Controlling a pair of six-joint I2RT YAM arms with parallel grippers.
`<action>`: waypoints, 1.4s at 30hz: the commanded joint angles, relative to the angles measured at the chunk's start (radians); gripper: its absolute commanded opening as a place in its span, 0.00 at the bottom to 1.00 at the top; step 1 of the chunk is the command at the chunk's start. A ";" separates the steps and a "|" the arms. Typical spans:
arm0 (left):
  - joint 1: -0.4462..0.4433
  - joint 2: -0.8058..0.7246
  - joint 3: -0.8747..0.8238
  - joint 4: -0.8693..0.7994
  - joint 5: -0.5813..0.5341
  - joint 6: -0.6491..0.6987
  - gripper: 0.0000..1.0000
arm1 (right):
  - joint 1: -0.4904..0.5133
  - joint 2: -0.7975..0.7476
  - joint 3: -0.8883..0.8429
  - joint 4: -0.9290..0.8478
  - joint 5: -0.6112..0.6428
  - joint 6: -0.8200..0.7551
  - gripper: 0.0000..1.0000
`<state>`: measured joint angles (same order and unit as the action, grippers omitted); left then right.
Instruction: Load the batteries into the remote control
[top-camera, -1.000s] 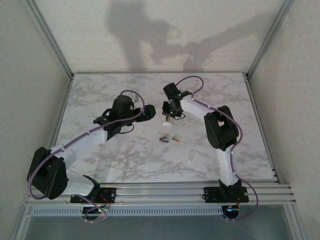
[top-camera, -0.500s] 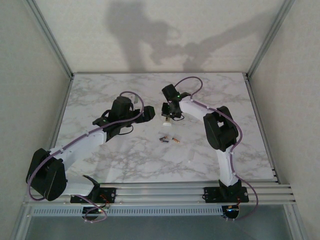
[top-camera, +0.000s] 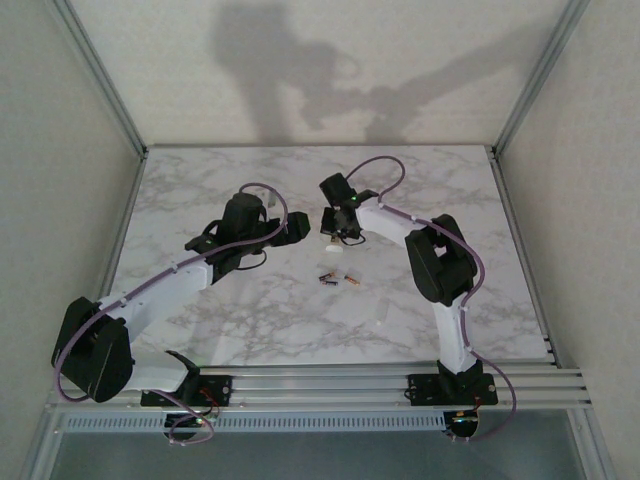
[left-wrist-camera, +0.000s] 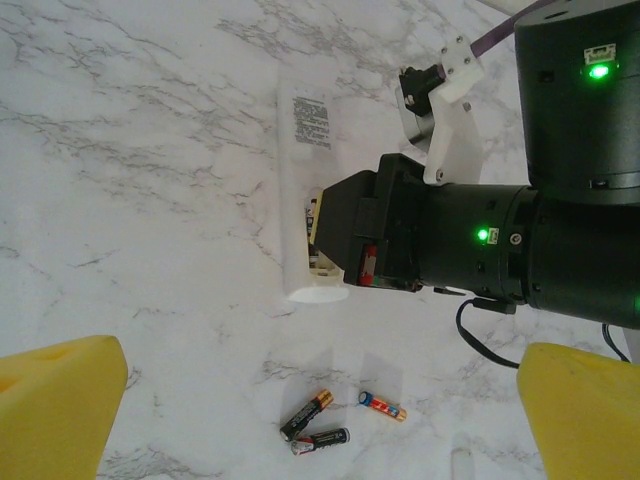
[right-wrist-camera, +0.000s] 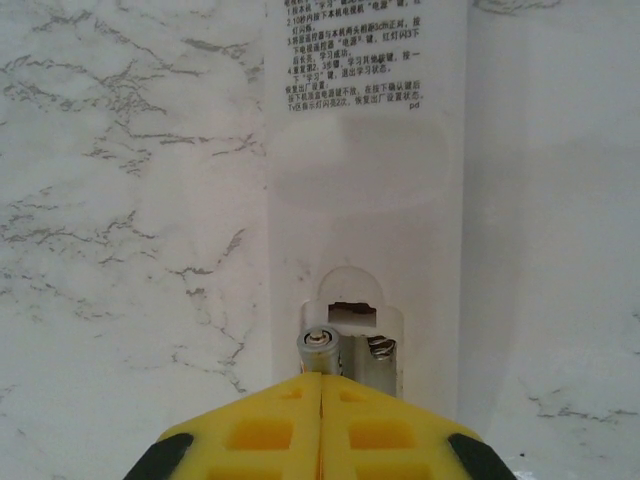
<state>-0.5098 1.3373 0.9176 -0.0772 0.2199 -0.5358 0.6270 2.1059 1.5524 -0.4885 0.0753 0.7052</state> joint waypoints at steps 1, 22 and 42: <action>-0.004 -0.018 -0.016 0.033 0.007 -0.007 1.00 | 0.046 0.067 -0.085 -0.092 -0.066 0.029 0.09; -0.004 -0.042 -0.026 0.020 -0.007 0.004 1.00 | 0.016 -0.222 -0.003 -0.160 0.012 -0.162 0.20; -0.004 -0.084 -0.048 0.052 -0.018 0.054 0.99 | 0.035 -0.323 -0.330 -0.251 -0.177 -0.605 0.41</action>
<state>-0.5098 1.2579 0.8803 -0.0471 0.2115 -0.4973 0.6491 1.7462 1.2362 -0.7238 -0.1268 0.1387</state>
